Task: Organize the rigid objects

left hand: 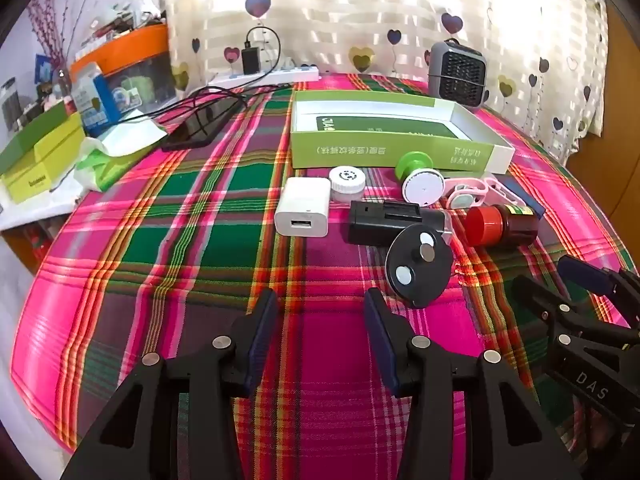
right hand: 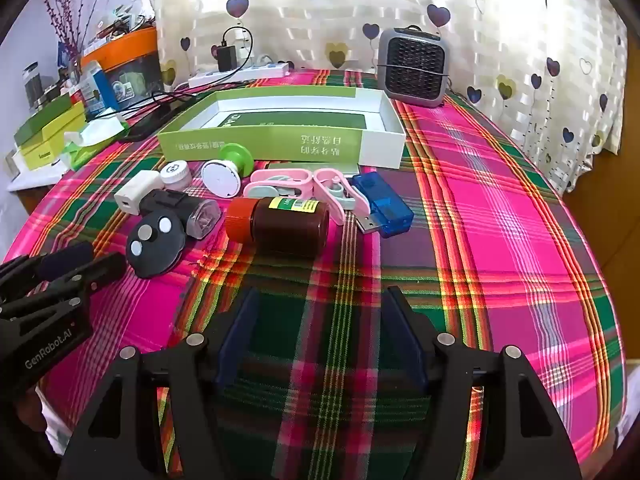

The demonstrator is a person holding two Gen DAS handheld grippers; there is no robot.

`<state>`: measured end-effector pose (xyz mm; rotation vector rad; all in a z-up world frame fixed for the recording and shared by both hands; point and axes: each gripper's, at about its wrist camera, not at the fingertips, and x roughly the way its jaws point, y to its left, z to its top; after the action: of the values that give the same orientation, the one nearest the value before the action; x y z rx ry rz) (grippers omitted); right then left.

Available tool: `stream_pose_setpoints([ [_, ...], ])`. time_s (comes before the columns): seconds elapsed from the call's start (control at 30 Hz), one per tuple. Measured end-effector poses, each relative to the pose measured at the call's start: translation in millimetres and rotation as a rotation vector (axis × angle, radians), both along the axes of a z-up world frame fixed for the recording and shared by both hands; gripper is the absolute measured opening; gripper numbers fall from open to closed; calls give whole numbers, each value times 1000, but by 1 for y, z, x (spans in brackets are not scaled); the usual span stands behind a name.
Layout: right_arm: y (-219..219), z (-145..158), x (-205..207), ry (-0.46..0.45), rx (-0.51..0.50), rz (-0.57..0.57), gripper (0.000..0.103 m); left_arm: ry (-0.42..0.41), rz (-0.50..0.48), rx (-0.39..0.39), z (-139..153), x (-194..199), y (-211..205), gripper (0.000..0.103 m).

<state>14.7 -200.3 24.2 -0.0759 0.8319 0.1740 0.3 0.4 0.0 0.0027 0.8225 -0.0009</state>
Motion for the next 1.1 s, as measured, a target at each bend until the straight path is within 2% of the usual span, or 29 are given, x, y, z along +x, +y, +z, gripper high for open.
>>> stream_pose_setpoints([
  [1.1,0,-1,-1,-3,5,-2,65,-28,-1,15,4,-3,-4,44],
])
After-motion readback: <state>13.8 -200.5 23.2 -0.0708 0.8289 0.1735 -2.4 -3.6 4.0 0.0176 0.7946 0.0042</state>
